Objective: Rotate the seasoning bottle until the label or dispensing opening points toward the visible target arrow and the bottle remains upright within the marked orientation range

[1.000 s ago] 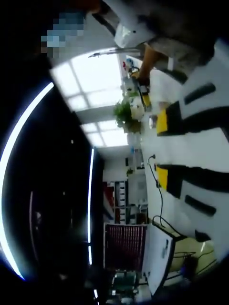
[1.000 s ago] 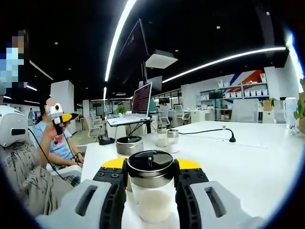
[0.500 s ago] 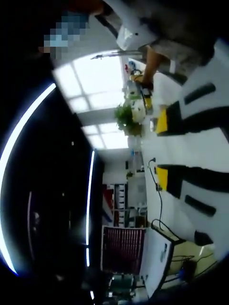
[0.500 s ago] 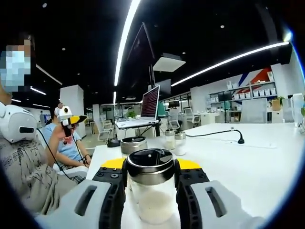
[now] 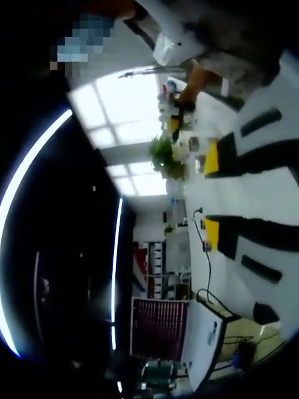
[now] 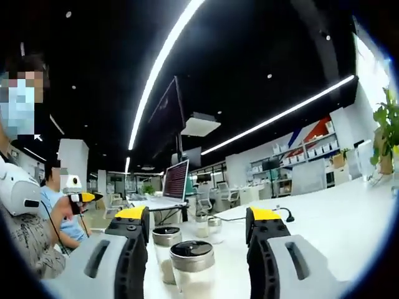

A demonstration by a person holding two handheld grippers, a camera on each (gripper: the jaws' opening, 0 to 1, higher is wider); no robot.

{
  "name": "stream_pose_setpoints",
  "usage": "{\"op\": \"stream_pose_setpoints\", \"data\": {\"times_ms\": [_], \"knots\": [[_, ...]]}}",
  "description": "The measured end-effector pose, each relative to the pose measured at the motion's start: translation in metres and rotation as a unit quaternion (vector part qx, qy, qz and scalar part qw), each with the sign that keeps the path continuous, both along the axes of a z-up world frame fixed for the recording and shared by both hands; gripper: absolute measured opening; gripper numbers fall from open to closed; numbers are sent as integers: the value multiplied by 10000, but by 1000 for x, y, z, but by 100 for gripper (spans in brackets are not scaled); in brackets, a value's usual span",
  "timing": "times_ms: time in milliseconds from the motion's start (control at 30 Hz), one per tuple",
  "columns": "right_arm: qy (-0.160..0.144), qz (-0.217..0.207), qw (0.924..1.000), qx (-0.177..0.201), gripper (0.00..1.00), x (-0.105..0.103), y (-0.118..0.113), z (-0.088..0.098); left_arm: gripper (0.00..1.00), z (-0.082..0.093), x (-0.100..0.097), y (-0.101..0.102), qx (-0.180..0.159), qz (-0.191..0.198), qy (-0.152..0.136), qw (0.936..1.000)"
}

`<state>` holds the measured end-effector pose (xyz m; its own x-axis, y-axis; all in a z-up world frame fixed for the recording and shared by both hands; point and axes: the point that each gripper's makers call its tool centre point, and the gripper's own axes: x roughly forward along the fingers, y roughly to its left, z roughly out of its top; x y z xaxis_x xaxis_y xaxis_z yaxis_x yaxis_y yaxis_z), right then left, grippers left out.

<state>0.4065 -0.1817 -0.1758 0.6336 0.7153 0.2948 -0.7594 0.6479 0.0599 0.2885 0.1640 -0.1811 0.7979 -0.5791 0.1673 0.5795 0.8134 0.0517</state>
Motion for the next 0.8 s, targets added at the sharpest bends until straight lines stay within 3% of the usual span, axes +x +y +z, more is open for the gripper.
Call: {"op": "stream_pose_setpoints", "data": {"times_ms": [100,167,300,367,433,800], "knots": [[-257,-473,9985,-98,44,-5,-9,6,25,0,-1,1,-5,2,-7,10000],[-271,-607,9977,94,38,-11,-15,11,25,0,-2,2,-14,2,-17,10000],[-74,-712,9964,449,31,-17,-26,14,25,1,-3,8,-87,10,-58,9999],[211,-1029,9939,340,27,-12,-35,5,25,2,-3,9,-89,14,-115,9999],[155,-1322,9907,273,26,-10,-44,5,24,3,-3,10,-99,11,-121,9999],[270,-1599,9866,187,24,-15,-49,-7,24,6,6,9,-55,-62,-136,9999]]}}
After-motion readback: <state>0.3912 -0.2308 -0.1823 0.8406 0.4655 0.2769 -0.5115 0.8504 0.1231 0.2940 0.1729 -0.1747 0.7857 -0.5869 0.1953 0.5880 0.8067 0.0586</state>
